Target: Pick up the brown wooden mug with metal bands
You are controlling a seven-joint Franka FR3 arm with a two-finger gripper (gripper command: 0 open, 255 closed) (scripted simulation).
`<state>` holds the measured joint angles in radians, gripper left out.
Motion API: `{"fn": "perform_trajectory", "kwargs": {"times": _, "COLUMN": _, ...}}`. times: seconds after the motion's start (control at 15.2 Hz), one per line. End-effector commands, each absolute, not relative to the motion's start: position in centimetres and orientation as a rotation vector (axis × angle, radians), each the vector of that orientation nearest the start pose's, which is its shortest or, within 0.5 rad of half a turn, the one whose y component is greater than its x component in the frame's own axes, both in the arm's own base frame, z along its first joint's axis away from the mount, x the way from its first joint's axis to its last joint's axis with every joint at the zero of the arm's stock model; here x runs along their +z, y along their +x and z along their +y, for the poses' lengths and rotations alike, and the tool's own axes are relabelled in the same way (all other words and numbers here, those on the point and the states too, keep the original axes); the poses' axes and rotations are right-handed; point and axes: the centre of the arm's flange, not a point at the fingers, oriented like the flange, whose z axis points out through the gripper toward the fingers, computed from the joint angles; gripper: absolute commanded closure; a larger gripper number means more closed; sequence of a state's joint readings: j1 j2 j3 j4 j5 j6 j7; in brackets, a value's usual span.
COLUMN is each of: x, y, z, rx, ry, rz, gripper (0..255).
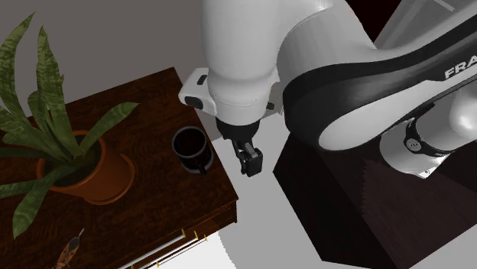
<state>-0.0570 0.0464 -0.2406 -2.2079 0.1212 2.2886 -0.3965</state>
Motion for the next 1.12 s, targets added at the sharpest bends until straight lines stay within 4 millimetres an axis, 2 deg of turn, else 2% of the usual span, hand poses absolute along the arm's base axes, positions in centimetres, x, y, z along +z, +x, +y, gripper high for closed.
{"fn": "perform_trajectory", "kwargs": {"times": 0.0, "x": 34.2, "y": 52.9, "z": -16.9, "rx": -0.083, "ry": -3.077, "rz": -0.038, "gripper": 0}}
{"fn": "perform_trajectory", "kwargs": {"times": 0.86, "x": 21.1, "y": 61.2, "z": -24.9, "rx": -0.005, "ry": -3.081, "rz": -0.065, "gripper": 0}}
{"fn": "perform_trajectory", "kwargs": {"times": 1.06, "x": 19.4, "y": 61.6, "z": -25.3, "rx": -0.001, "ry": -3.081, "rz": -0.066, "gripper": 0}}
